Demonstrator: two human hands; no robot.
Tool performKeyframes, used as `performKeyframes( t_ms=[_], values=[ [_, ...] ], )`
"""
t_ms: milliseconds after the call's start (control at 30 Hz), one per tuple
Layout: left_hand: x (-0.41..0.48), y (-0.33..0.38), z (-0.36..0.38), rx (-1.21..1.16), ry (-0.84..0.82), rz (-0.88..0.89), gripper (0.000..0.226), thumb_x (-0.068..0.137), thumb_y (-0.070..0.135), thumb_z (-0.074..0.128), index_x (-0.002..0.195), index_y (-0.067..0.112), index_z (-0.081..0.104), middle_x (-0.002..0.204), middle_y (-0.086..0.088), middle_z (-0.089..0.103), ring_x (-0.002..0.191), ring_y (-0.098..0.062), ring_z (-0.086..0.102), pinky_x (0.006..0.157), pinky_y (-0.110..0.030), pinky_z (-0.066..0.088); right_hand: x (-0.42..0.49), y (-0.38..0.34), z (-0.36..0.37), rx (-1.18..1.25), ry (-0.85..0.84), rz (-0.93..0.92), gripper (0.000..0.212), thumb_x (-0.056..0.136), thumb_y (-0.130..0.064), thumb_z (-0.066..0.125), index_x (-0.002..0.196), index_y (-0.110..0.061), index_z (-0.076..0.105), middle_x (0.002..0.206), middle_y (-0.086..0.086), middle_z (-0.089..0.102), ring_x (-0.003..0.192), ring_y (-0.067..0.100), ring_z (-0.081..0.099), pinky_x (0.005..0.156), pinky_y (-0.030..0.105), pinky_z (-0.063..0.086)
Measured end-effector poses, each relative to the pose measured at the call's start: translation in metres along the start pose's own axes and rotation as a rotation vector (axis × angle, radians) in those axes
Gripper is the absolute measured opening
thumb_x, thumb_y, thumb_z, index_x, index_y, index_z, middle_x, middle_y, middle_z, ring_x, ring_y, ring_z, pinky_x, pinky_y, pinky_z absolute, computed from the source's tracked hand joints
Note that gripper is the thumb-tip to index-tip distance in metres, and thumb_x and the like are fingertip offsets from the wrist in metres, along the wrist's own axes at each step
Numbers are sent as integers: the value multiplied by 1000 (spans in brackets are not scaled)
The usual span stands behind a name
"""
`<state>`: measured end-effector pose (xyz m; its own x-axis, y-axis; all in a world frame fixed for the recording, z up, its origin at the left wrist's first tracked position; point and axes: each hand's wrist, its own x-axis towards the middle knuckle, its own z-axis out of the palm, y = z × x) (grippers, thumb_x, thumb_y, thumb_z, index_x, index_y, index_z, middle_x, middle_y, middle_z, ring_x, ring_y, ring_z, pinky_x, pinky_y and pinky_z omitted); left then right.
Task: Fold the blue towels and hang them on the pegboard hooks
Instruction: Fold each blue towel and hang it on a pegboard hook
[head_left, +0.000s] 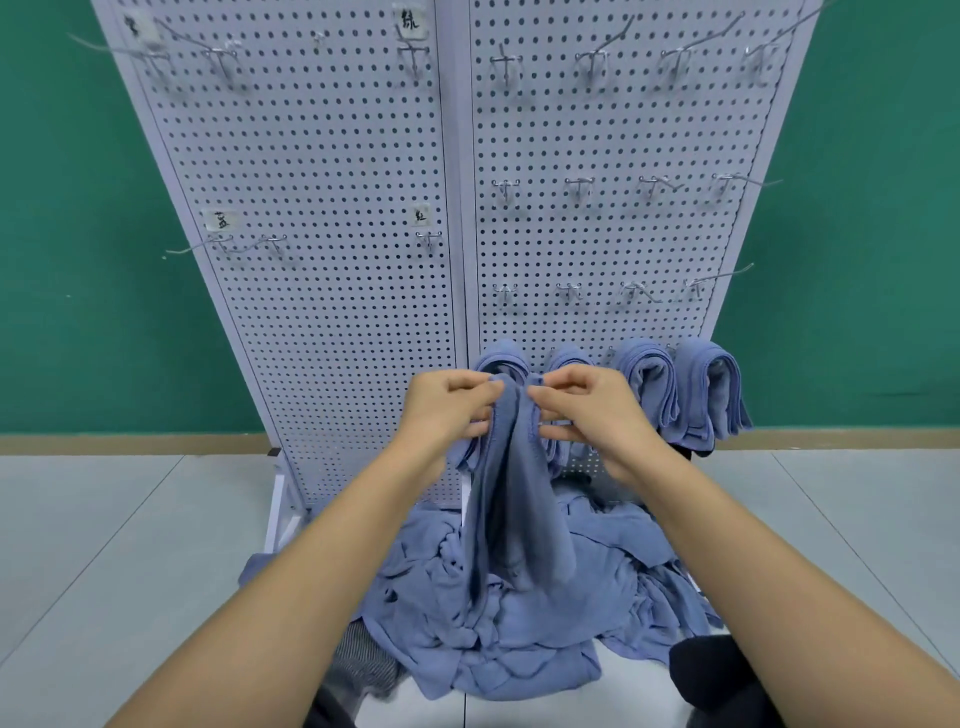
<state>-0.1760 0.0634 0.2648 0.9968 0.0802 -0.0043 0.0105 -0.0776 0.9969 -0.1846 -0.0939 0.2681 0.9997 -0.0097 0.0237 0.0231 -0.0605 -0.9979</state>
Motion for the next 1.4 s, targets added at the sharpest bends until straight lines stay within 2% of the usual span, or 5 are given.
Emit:
performKeyframes(
  t_ms=[400, 600, 767, 1033, 1400],
  values=[
    [3, -1, 4, -6, -63, 55, 5, 86, 11, 68, 91, 10, 70, 82, -4, 70, 78, -17, 61, 77, -28, 52, -5, -2, -6, 109, -155, -6, 23, 91, 7, 51, 103, -7, 66, 98, 11, 72, 90, 18, 70, 79, 22, 57],
    [3, 7, -3, -13, -255, 75, 12, 93, 10, 57, 98, 10, 68, 81, 1, 63, 71, -8, 54, 72, -22, 46, 14, 5, -44, -693, -175, -279, 50, 77, -32, 77, 123, -29, 56, 132, -11, 48, 126, 11, 36, 106, 29, 31],
    [9, 7, -24, 129, -208, 90, 13, 92, 10, 59, 90, 18, 69, 77, 4, 63, 71, -7, 55, 67, -16, 47, 17, 4, -47, -568, -132, -232, 17, 78, -28, 77, 72, -23, 62, 70, -6, 61, 67, 9, 53, 65, 25, 42],
    [9, 2, -21, -36, -288, -30, 17, 96, 11, 52, 107, 1, 61, 100, -18, 70, 87, -21, 72, 85, -29, 56, 14, -3, -45, -576, -52, -328, 16, 80, -25, 76, 74, -21, 62, 74, -7, 63, 72, 6, 53, 68, 22, 41],
    [5, -2, 5, 108, -287, 220, 12, 94, 12, 57, 89, 21, 62, 76, 10, 60, 69, 2, 53, 65, -10, 42, 6, -6, -59, -563, -160, -266, 28, 74, -28, 81, 89, -14, 62, 82, -2, 63, 75, 8, 54, 72, 23, 42]
  ],
)
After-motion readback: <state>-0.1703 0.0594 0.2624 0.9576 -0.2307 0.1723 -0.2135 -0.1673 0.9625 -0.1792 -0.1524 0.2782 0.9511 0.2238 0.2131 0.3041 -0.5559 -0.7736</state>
